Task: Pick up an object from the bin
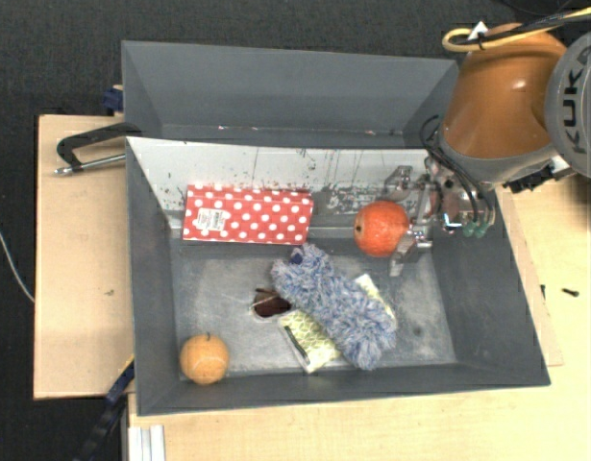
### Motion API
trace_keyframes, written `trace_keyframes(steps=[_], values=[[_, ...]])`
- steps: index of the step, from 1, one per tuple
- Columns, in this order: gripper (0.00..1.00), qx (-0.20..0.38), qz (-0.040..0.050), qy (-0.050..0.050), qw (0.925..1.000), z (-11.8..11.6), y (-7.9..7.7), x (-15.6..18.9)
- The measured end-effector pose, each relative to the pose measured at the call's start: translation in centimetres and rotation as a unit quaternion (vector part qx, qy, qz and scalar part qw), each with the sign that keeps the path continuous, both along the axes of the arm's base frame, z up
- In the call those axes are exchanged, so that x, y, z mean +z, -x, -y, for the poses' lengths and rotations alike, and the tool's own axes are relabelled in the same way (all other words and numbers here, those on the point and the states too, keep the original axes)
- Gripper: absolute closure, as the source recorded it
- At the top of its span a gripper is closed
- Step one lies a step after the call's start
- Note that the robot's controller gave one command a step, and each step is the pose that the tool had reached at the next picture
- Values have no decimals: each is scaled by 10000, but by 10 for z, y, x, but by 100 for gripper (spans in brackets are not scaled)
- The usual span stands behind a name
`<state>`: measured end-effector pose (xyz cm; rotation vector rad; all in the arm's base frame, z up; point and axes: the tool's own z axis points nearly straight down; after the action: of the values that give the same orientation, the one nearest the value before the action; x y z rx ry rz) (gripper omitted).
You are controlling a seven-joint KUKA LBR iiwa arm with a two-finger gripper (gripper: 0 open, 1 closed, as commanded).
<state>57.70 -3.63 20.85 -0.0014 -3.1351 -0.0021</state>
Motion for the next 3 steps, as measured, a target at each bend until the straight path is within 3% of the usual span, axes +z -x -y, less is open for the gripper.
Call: trace_keyframes(steps=[1, 2, 3], values=[[0, 5, 43, 4, 10000, 0, -2, 5], [0, 427, 63, 4, 9991, -26, 12, -44], [100, 191, 112, 23, 9998, -45, 16, -131]])
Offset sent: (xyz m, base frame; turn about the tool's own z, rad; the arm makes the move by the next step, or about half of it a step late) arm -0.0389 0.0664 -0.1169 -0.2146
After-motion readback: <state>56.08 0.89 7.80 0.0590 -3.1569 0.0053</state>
